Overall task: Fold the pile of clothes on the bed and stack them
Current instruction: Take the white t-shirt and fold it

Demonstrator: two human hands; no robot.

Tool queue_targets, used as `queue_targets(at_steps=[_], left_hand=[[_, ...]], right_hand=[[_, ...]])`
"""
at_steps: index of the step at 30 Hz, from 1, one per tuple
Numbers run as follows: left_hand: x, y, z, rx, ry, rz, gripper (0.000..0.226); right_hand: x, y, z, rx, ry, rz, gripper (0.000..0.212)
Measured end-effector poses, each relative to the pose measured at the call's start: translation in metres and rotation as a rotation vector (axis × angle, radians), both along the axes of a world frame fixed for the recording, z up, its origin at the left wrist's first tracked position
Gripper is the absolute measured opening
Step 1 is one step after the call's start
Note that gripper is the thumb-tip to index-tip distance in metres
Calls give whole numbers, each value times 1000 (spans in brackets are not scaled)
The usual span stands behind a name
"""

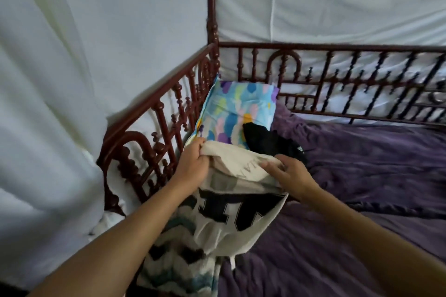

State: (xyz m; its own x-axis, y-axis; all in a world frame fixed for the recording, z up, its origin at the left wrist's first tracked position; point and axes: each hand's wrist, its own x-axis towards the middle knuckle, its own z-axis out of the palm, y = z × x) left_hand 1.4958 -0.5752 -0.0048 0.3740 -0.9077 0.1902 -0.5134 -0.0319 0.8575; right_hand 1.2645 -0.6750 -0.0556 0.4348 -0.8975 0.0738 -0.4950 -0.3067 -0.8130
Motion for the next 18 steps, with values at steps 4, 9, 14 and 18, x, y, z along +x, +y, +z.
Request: queue_targets(at_steps=[4,9,14,18], left_hand=[[-33,8,46,-119,-9,-14,21],[-80,5,76,-214,-143,-96,7],[-155,-5,81,-188,-16,-121,14],[-240,-20,101,-192,16,-196,12]], right_hand=[[-66,20,49,51,128,2,62],[-165,44,86,128,200,-112,37],[-256,76,97,237,-277,-267,42],[-331,95,100,85,-126,-360,22]])
